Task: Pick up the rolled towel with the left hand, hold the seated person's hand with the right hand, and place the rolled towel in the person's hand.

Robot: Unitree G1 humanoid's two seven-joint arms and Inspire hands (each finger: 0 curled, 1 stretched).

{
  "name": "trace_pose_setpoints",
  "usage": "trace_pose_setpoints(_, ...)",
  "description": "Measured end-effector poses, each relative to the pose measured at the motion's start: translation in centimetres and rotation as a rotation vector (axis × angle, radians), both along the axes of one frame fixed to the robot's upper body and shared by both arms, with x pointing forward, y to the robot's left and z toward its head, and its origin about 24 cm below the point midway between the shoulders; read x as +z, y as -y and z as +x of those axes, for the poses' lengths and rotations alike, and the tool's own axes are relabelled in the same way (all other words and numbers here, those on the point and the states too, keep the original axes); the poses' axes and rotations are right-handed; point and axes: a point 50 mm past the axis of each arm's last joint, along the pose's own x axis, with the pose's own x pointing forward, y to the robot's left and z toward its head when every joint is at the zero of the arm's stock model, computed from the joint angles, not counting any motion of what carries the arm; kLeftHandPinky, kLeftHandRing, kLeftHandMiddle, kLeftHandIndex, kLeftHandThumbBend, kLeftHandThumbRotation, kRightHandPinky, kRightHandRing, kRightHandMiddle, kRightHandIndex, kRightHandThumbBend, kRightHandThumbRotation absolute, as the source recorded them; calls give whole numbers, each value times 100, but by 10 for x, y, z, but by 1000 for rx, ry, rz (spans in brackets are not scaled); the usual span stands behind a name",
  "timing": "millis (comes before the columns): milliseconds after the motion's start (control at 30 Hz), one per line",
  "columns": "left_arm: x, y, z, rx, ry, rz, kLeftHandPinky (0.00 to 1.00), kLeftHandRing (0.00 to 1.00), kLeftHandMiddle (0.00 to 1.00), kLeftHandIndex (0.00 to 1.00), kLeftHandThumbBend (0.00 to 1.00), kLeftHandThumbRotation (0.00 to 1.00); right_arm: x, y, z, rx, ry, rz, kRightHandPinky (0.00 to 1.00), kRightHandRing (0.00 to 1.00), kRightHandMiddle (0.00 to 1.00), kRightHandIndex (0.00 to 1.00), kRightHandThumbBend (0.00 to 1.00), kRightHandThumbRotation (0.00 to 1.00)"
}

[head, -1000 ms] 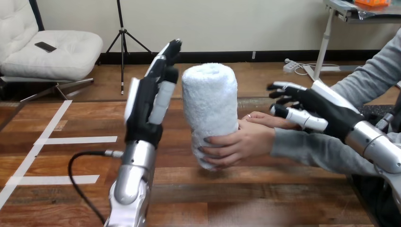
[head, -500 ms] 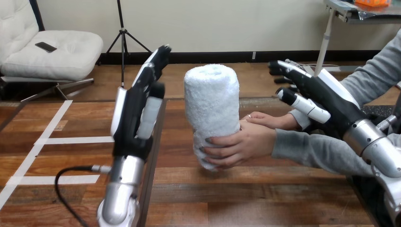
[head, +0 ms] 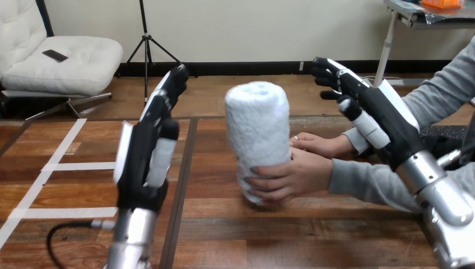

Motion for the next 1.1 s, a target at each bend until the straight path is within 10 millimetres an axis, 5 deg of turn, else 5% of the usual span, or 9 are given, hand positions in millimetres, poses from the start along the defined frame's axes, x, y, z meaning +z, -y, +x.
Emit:
trace_pose_setpoints(767, -9, -22, -44, 21, -39, -7, 96, 95, 93, 91, 86, 93, -16, -30, -43, 94, -40, 344, 99, 95, 96, 95, 100, 100)
trace_pose_setpoints(1100, -10, -24, -62, 1, -59, -69, 89, 93, 92, 91, 88, 91, -21, -39, -66, 126, -64, 436, 100, 96, 96, 95, 100, 100)
